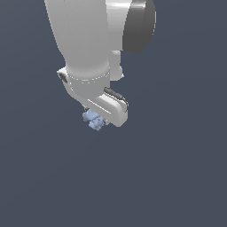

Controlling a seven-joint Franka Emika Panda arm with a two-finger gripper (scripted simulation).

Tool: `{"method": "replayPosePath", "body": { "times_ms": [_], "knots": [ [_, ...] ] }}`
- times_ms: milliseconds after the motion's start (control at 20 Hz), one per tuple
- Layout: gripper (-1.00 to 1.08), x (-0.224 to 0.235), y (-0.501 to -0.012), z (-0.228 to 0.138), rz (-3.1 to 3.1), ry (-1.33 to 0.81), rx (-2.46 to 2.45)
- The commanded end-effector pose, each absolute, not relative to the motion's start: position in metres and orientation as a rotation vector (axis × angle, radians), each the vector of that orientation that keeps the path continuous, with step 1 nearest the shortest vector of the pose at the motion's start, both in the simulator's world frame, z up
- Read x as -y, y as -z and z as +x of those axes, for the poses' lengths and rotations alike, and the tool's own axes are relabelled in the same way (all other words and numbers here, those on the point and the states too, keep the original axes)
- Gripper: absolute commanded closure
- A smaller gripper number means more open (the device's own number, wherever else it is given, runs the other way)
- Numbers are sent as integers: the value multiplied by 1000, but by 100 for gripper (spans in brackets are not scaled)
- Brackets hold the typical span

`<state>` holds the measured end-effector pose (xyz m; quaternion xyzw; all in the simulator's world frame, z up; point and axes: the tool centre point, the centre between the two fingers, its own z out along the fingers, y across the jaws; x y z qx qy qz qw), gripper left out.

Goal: Pick up the object and move it to a goal position.

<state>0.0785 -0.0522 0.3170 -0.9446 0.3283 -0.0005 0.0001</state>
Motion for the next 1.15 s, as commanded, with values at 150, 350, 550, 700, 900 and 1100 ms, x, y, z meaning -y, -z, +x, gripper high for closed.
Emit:
{"method": "replayPosePath", "body": {
  "times_ms": [150, 350, 550, 700, 900, 1100],
  "knots": [
    [108, 64, -345, 91, -2968, 0, -1030],
    [108, 71, -360, 97, -2968, 0, -1030],
    [108, 75, -370, 102, -2968, 0, -1030],
    [108, 77, -375, 104, -2968, 0, -1030],
    [108, 79, -379, 106, -2968, 0, -1030],
    [108, 79, -380, 107, -2968, 0, -1030]
  ]
}}
